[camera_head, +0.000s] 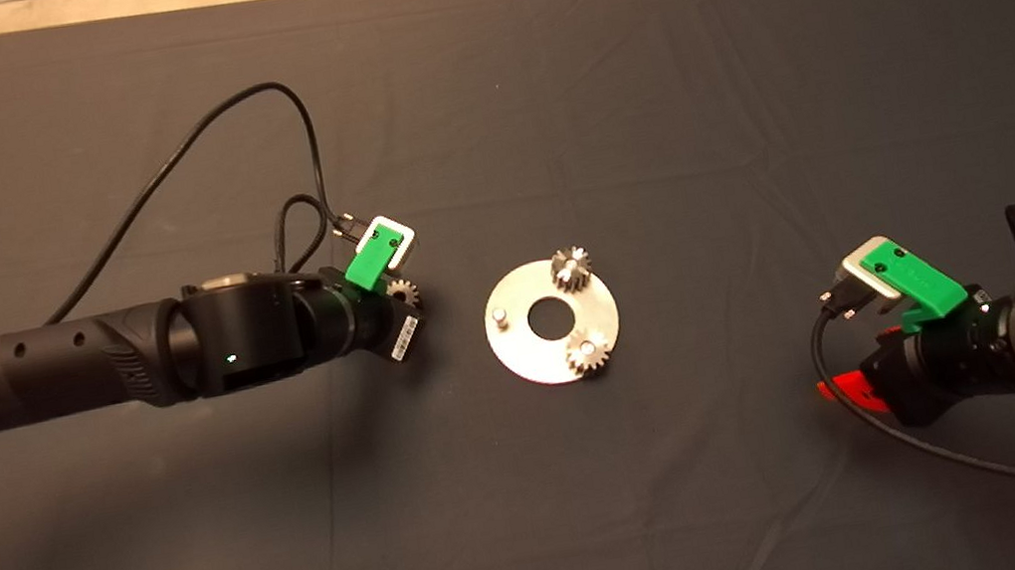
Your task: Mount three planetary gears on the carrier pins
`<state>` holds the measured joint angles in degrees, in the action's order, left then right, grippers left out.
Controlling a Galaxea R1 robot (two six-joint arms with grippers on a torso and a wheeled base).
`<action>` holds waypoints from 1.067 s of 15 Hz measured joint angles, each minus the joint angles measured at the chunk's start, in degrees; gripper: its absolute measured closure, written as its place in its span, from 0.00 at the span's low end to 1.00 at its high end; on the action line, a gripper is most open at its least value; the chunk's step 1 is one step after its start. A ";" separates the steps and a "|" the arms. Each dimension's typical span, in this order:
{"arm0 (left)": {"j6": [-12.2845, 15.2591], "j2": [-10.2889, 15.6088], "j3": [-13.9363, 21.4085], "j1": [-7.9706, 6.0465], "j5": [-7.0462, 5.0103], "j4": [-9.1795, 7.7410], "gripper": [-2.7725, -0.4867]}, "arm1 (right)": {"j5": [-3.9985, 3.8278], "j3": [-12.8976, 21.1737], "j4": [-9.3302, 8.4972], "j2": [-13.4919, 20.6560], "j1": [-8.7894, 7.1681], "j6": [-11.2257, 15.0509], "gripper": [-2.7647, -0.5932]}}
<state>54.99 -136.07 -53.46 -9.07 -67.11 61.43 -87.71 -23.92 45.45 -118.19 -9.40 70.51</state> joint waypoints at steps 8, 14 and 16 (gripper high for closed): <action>0.03 2.82 14.55 -5.89 -5.60 -2.63 0.95 | 0.01 0.00 0.00 0.11 0.01 -0.39 0.39; -0.63 -2.10 16.25 -5.91 -10.54 -7.20 0.95 | 0.01 0.00 0.00 0.11 0.00 -0.80 0.39; -0.86 -3.61 16.25 -6.08 -10.79 -7.31 0.96 | 0.00 0.00 0.00 0.16 0.00 -0.83 0.39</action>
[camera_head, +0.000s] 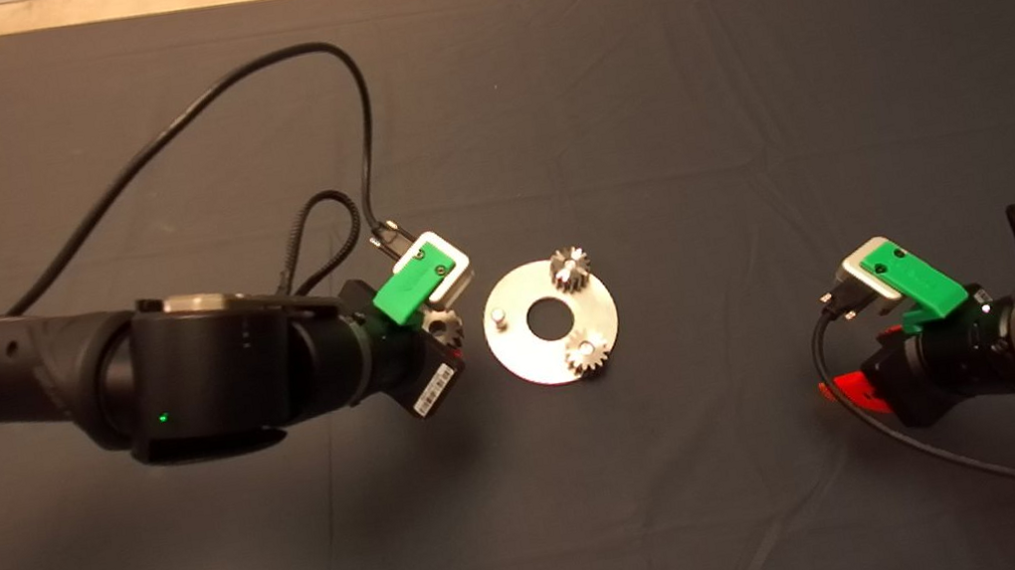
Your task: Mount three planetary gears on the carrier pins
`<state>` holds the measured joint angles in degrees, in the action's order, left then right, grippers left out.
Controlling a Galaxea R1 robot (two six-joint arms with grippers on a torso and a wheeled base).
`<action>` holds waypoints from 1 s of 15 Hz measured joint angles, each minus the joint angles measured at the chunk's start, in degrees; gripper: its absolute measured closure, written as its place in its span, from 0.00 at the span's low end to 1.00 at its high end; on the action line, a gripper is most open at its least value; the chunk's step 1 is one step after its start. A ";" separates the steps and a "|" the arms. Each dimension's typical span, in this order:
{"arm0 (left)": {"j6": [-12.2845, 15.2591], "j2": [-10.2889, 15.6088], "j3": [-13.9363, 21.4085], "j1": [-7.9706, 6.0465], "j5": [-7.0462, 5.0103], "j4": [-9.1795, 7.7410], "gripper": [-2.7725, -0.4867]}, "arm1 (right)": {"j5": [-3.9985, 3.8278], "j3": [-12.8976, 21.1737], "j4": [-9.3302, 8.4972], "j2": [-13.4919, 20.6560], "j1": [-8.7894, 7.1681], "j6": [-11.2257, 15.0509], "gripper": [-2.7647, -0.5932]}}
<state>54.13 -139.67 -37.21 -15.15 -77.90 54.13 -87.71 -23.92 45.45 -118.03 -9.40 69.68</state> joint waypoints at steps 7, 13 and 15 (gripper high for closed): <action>-0.04 -4.04 -2.15 -0.11 -0.49 -0.09 0.96 | 0.04 0.00 0.01 -0.02 0.00 -0.20 0.39; -0.02 -6.80 -5.32 -0.09 -0.51 -0.09 0.96 | 0.01 0.00 0.00 0.11 0.00 -0.22 0.39; -0.02 -7.99 -5.99 -0.09 0.15 -0.08 0.96 | 0.00 0.00 0.02 0.14 0.00 -0.22 0.39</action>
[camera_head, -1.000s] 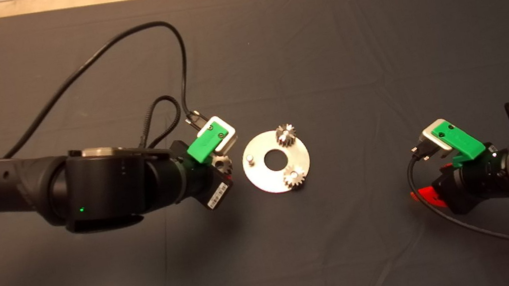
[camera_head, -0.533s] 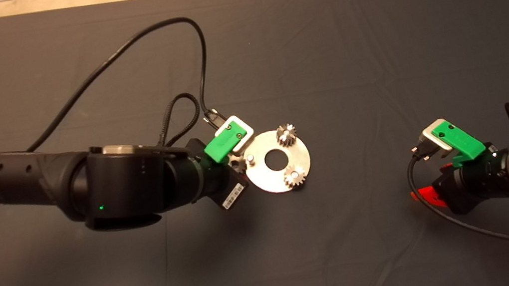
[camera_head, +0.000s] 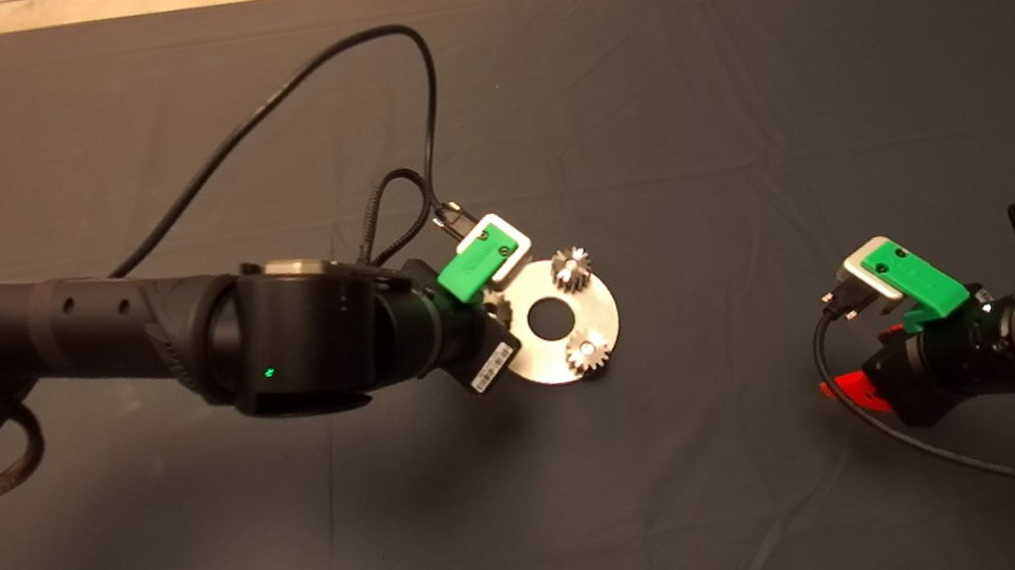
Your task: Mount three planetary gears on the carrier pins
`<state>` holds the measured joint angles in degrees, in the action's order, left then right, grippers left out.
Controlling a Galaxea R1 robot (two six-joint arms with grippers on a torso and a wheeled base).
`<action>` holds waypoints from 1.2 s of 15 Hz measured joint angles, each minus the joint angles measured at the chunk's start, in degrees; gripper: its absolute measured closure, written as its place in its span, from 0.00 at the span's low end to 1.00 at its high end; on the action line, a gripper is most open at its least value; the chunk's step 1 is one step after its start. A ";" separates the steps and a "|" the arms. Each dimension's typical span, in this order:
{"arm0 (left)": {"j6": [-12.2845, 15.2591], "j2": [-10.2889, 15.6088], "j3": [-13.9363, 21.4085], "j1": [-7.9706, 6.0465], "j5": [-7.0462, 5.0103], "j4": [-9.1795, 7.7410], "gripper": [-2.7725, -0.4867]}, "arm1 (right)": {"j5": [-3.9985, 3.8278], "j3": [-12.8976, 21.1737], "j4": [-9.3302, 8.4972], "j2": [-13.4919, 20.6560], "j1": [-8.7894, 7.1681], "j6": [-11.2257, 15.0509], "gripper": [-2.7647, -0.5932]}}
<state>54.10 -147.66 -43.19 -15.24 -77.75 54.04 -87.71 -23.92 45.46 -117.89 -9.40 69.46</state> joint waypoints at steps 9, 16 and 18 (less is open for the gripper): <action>-0.02 -0.62 -1.84 0.15 0.02 0.56 0.96 | 0.01 0.00 0.01 0.12 -0.01 0.00 0.39; 0.00 -0.57 -2.89 1.63 0.46 2.92 0.96 | 0.00 0.00 -0.01 0.34 0.00 0.00 0.39; 0.00 -0.59 -4.18 2.57 1.84 3.06 0.96 | 0.01 0.00 -0.01 0.45 0.00 0.00 0.39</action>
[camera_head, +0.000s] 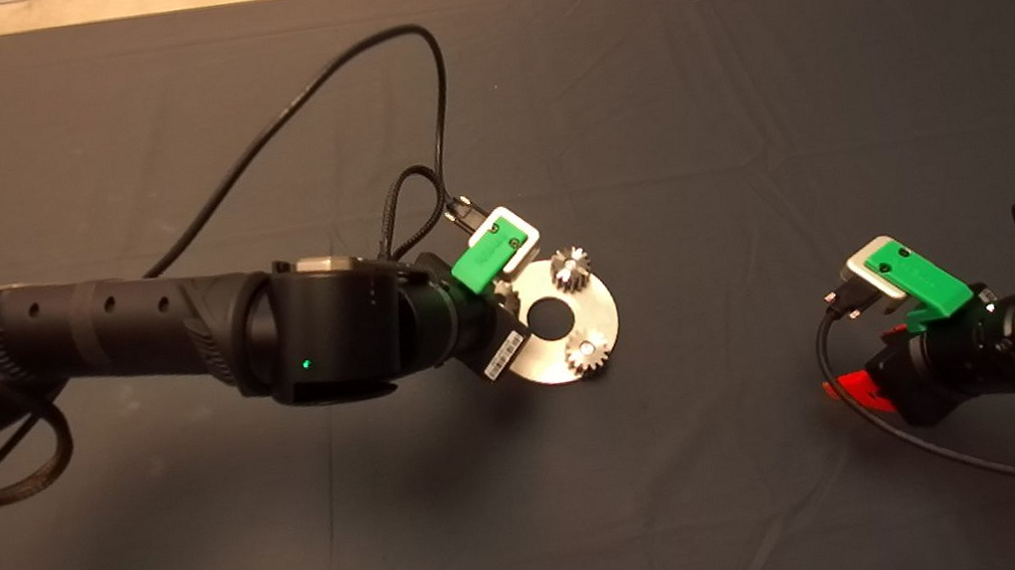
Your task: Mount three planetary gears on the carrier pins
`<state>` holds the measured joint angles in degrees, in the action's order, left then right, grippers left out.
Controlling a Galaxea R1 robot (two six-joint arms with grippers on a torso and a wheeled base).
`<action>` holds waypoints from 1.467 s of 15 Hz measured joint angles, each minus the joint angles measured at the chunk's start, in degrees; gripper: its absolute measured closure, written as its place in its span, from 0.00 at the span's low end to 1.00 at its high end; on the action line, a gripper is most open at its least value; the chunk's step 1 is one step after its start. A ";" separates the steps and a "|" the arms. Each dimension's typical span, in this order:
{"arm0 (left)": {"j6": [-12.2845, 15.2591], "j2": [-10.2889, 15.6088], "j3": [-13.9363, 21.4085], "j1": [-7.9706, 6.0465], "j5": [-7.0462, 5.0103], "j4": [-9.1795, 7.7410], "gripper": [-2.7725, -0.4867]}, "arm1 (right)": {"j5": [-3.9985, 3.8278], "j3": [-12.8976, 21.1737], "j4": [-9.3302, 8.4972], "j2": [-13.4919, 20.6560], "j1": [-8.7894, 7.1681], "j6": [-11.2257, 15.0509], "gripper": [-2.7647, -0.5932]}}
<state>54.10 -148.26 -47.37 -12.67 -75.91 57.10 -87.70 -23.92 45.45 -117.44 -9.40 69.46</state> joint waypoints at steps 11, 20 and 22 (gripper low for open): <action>0.00 0.00 -1.14 1.22 0.87 2.29 0.97 | 0.00 0.00 0.02 0.35 0.00 0.00 0.39; 0.00 0.00 -1.14 2.15 0.91 2.77 0.97 | -0.01 0.00 0.00 0.83 0.00 -0.04 0.39; 0.00 0.02 -1.16 2.15 0.91 3.17 0.97 | -0.02 0.00 0.02 0.96 -0.02 -0.06 0.39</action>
<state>54.10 -148.24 -48.53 -10.52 -75.00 60.27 -87.72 -23.92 45.47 -116.48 -9.42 69.40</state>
